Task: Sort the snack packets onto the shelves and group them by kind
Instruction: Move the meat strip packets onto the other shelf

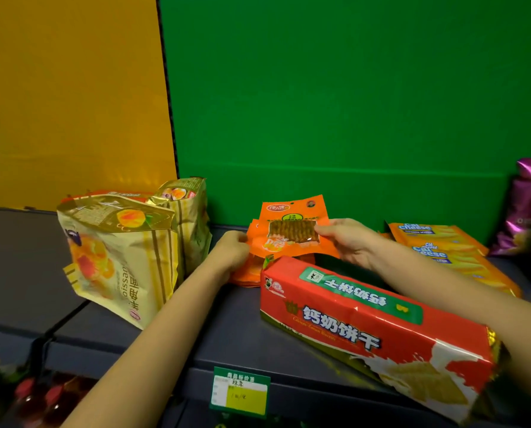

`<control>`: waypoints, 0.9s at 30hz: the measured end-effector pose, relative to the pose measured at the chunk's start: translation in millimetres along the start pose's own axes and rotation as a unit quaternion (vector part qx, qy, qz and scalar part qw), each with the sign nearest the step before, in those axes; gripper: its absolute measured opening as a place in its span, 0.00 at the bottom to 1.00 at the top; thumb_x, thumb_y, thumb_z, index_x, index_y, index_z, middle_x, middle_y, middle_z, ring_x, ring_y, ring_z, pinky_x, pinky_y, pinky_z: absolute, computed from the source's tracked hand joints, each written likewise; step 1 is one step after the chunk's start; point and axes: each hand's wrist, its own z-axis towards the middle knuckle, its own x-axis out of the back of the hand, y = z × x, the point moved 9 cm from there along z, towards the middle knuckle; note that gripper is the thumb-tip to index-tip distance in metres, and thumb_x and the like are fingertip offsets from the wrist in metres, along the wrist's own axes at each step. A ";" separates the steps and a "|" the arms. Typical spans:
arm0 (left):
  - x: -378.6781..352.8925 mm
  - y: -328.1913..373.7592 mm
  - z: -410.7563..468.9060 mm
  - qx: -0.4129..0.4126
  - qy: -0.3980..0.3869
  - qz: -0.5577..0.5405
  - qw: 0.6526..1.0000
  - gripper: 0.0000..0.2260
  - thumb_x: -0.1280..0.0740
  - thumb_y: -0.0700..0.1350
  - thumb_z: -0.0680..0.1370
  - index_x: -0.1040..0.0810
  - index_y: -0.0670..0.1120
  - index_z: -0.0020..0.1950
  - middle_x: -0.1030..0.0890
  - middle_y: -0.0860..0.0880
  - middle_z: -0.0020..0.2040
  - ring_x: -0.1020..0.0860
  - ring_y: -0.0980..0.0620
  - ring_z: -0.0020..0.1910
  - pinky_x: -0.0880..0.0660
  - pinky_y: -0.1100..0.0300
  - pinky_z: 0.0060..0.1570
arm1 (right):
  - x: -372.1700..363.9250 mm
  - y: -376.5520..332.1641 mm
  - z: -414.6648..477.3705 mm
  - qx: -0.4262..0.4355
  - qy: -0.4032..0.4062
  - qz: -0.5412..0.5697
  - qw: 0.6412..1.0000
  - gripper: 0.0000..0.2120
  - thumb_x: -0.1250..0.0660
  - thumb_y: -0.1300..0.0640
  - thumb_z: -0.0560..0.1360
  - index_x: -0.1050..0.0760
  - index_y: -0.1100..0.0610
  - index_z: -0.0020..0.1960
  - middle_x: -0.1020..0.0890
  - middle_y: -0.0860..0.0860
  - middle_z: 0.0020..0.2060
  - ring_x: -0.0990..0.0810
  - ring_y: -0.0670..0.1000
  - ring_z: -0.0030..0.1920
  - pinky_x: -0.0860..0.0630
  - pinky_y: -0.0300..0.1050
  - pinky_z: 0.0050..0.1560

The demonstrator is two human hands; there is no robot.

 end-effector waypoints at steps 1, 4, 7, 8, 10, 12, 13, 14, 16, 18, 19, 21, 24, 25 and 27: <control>2.1 1.7 -3.9 0.008 0.006 -0.031 0.999 0.05 0.36 0.38 0.71 0.21 0.43 0.39 0.18 0.47 0.31 0.22 0.50 0.31 0.25 0.60 0.34 | -1.9 4.2 1.2 -0.004 -0.007 0.007 1.000 0.10 0.45 0.69 0.78 0.27 0.63 0.43 0.18 0.53 0.21 0.20 0.45 0.22 0.23 0.37 0.23; 7.2 -0.1 -4.5 0.024 0.029 -0.119 0.992 0.17 0.42 0.39 0.77 0.30 0.47 0.27 0.29 0.53 0.16 0.32 0.51 0.24 0.38 0.62 0.28 | -9.1 16.3 4.4 -0.016 -0.037 0.034 0.999 0.10 0.47 0.70 0.78 0.27 0.65 0.47 0.17 0.54 0.25 0.18 0.47 0.24 0.21 0.39 0.25; 6.8 1.5 -9.0 0.021 0.020 -0.128 0.991 0.16 0.41 0.46 0.79 0.27 0.48 0.32 0.23 0.53 0.25 0.27 0.54 0.28 0.32 0.63 0.31 | -12.9 23.5 8.9 -0.017 -0.054 0.037 0.998 0.11 0.46 0.71 0.78 0.29 0.66 0.56 0.16 0.54 0.27 0.17 0.48 0.26 0.20 0.40 0.27; 6.9 2.5 -10.2 0.016 0.019 -0.115 0.993 0.15 0.41 0.47 0.79 0.27 0.48 0.32 0.22 0.52 0.28 0.26 0.55 0.29 0.31 0.63 0.33 | -12.5 24.9 10.1 -0.015 -0.054 0.018 0.998 0.11 0.45 0.71 0.78 0.29 0.66 0.57 0.16 0.53 0.28 0.17 0.48 0.27 0.20 0.39 0.28; 5.6 3.5 -11.3 0.007 0.012 -0.080 0.997 0.14 0.41 0.50 0.79 0.24 0.46 0.38 0.21 0.48 0.36 0.23 0.51 0.36 0.28 0.60 0.42 | -9.7 26.6 12.6 -0.010 -0.047 -0.046 0.998 0.09 0.43 0.71 0.77 0.26 0.64 0.53 0.16 0.51 0.26 0.18 0.46 0.26 0.21 0.37 0.28; 4.5 4.8 -13.4 0.006 0.010 -0.052 0.999 0.15 0.40 0.53 0.78 0.21 0.43 0.51 0.18 0.44 0.49 0.20 0.46 0.49 0.26 0.54 0.56 | -5.2 24.7 14.6 0.005 -0.026 -0.134 0.991 0.06 0.40 0.69 0.76 0.25 0.62 0.49 0.18 0.48 0.23 0.20 0.43 0.23 0.22 0.37 0.29; 5.4 5.7 -15.3 0.009 0.014 -0.040 0.999 0.17 0.40 0.53 0.78 0.22 0.43 0.56 0.19 0.43 0.54 0.21 0.45 0.54 0.26 0.51 0.60 | -3.1 21.9 15.3 0.016 -0.012 -0.177 0.984 0.05 0.38 0.68 0.75 0.26 0.61 0.48 0.19 0.46 0.21 0.21 0.41 0.22 0.23 0.36 0.29; 5.1 6.3 -17.0 0.013 0.015 -0.031 0.999 0.18 0.41 0.54 0.78 0.23 0.42 0.59 0.20 0.43 0.57 0.22 0.44 0.57 0.27 0.50 0.62 | -1.6 19.2 16.5 0.026 -0.001 -0.219 0.975 0.04 0.37 0.67 0.75 0.26 0.60 0.48 0.20 0.46 0.19 0.23 0.40 0.20 0.25 0.34 0.28; 2.7 7.9 -19.6 0.012 0.009 -0.020 1.000 0.18 0.41 0.54 0.78 0.24 0.43 0.59 0.20 0.42 0.59 0.22 0.43 0.57 0.28 0.48 0.62 | 1.1 15.6 18.6 0.036 0.014 -0.275 0.961 0.04 0.34 0.64 0.74 0.26 0.60 0.48 0.21 0.45 0.19 0.24 0.38 0.19 0.28 0.34 0.28; 0.3 9.4 -21.9 0.010 0.004 -0.009 1.000 0.16 0.41 0.54 0.78 0.23 0.44 0.55 0.20 0.42 0.58 0.22 0.43 0.56 0.27 0.48 0.61 | 4.2 14.8 21.3 0.040 0.022 -0.305 0.951 0.13 0.31 0.61 0.72 0.26 0.61 0.56 0.19 0.47 0.30 0.21 0.42 0.26 0.26 0.39 0.38; -1.1 9.8 -23.1 0.008 0.001 -0.005 1.000 0.15 0.42 0.54 0.79 0.24 0.44 0.54 0.19 0.41 0.57 0.21 0.43 0.56 0.27 0.48 0.61 | 4.6 15.1 21.3 0.039 0.022 -0.315 0.948 0.17 0.31 0.61 0.72 0.27 0.62 0.59 0.19 0.49 0.35 0.20 0.44 0.31 0.25 0.42 0.44; -3.9 9.6 -24.9 0.012 -0.008 -0.004 1.000 0.16 0.42 0.54 0.79 0.24 0.43 0.56 0.20 0.42 0.58 0.21 0.43 0.56 0.27 0.49 0.61 | 2.3 16.3 18.2 0.035 0.003 -0.334 0.942 0.17 0.32 0.61 0.72 0.26 0.63 0.60 0.20 0.50 0.39 0.22 0.46 0.37 0.25 0.44 0.51; -5.5 12.3 -29.3 0.009 -0.017 0.006 1.000 0.16 0.42 0.54 0.79 0.25 0.44 0.56 0.20 0.42 0.58 0.21 0.44 0.56 0.28 0.51 0.62 | -0.7 16.2 9.6 0.027 -0.027 -0.368 0.929 0.13 0.34 0.60 0.74 0.24 0.62 0.57 0.19 0.50 0.41 0.21 0.47 0.41 0.26 0.39 0.50; -6.4 13.3 -30.3 0.006 -0.022 0.006 1.000 0.14 0.42 0.54 0.79 0.26 0.45 0.55 0.20 0.43 0.58 0.21 0.44 0.56 0.28 0.51 0.62 | 0.3 13.5 7.6 0.032 -0.029 -0.386 0.922 0.14 0.34 0.59 0.74 0.24 0.61 0.58 0.19 0.51 0.44 0.21 0.49 0.46 0.27 0.41 0.53; -8.3 14.9 -33.5 0.004 -0.032 0.008 0.999 0.13 0.42 0.54 0.79 0.26 0.47 0.55 0.20 0.44 0.58 0.22 0.45 0.58 0.29 0.50 0.64 | 2.6 5.0 3.3 0.050 -0.025 -0.436 0.898 0.17 0.34 0.56 0.75 0.25 0.61 0.62 0.20 0.55 0.53 0.24 0.50 0.53 0.31 0.43 0.58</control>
